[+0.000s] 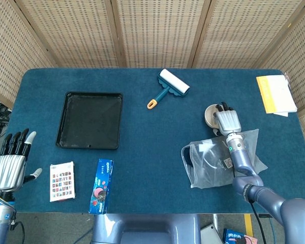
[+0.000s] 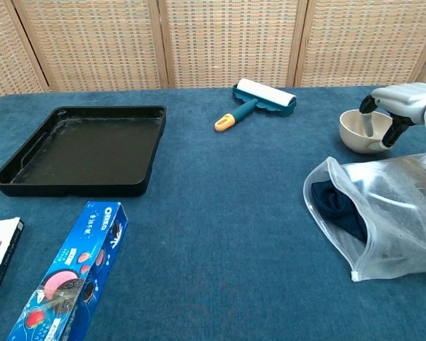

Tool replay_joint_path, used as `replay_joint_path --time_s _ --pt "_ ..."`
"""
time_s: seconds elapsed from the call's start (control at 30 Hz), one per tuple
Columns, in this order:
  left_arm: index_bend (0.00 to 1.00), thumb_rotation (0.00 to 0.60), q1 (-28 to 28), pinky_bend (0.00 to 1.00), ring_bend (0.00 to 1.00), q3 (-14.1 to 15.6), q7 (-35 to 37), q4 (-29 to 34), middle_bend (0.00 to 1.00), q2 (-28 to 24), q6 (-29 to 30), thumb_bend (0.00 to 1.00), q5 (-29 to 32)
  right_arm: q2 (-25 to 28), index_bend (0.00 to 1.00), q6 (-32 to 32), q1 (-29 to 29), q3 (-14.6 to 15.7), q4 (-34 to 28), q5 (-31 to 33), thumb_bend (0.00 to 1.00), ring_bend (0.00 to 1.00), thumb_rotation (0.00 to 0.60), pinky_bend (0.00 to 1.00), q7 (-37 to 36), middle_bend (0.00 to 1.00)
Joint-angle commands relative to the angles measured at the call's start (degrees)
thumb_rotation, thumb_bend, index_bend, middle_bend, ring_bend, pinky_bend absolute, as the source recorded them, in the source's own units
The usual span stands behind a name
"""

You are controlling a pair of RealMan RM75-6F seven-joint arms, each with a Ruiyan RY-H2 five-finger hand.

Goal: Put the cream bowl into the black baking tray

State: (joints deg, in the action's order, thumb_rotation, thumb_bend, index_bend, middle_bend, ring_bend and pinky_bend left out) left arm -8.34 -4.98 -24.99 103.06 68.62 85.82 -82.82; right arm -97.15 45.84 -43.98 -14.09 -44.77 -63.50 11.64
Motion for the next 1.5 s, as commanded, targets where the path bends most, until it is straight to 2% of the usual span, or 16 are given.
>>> replay_joint_path --time_s 0.03,0.7,1.03,1.2,1.5 --pt "0.00 0.600 0.0 0.00 0.00 0.0 0.0 -0.1 0.00 0.1 -0.1 0.03 0.0 -0.4 0.61 -0.2 0.0 0.2 0.9 -0.4 0.48 0.11 0.600 0.29 -0.5 0.27" --pt "0.00 0.600 -0.3 0.00 0.00 0.4 -0.3 -0.1 0.00 0.3 -0.3 0.03 -0.3 -1.4 0.67 0.0 0.5 1.0 2.3 -2.1 0.51 0.12 0.600 0.29 -2.0 0.32" --pt "0.00 0.600 -0.3 0.00 0.00 0.4 0.0 0.1 0.00 0.2 -0.2 0.03 -0.5 -0.7 0.68 1.6 0.4 0.6 0.9 -3.0 0.52 0.12 0.600 0.29 -1.7 0.33" --pt "0.00 0.600 -0.2 0.00 0.00 0.5 0.2 0.2 0.00 0.1 -0.1 0.03 -0.7 0.6 0.68 3.1 0.4 0.4 -1.7 -3.5 0.52 0.12 0.600 0.29 -0.4 0.33" --pt "0.00 0.600 0.0 0.00 0.00 0.3 2.1 0.6 0.00 -0.8 0.3 0.03 -0.6 4.3 0.68 6.5 -0.8 -0.7 -14.8 -3.1 0.52 0.12 0.600 0.29 8.9 0.33"
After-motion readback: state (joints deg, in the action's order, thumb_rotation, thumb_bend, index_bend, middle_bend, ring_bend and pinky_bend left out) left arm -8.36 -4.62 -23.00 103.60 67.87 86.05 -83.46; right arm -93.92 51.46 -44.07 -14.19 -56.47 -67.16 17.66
